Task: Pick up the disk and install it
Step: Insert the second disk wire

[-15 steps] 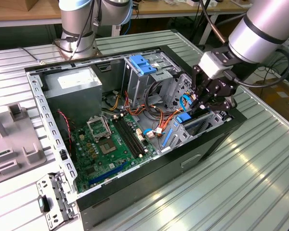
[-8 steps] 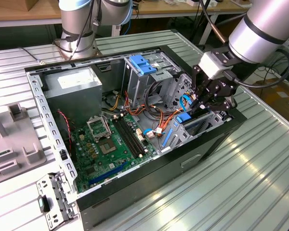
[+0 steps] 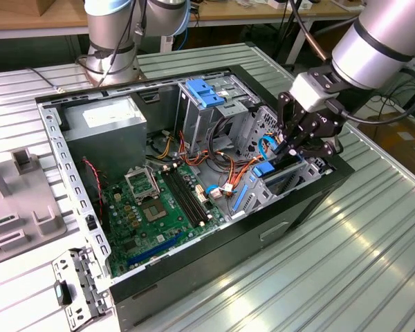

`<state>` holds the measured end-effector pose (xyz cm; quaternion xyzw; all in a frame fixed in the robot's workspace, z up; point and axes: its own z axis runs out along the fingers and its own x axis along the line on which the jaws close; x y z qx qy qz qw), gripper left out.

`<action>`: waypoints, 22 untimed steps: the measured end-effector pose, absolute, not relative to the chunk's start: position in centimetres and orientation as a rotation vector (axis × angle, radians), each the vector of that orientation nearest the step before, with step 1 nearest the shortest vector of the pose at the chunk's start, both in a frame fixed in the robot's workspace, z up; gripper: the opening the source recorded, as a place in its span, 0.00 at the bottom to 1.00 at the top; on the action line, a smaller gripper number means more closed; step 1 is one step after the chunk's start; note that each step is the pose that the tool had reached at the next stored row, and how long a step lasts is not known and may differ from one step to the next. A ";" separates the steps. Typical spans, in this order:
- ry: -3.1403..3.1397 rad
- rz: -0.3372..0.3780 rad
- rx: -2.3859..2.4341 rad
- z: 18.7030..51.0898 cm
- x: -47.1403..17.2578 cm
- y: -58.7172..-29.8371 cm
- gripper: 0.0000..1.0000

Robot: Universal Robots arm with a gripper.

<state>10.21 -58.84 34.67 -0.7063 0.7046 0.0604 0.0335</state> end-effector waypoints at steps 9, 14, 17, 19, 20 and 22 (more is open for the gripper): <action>2.168 0.188 -2.174 34.3 10.2 -58.9 0.24; 2.167 0.191 -2.172 35.2 10.2 -59.0 0.30; 2.164 0.196 -2.170 35.8 10.2 -59.0 0.30; 2.162 0.199 -2.168 35.8 10.2 -58.9 0.22; 2.162 0.201 -2.168 35.8 10.2 -58.9 0.15; 2.162 0.206 -2.167 35.5 10.3 -58.9 0.11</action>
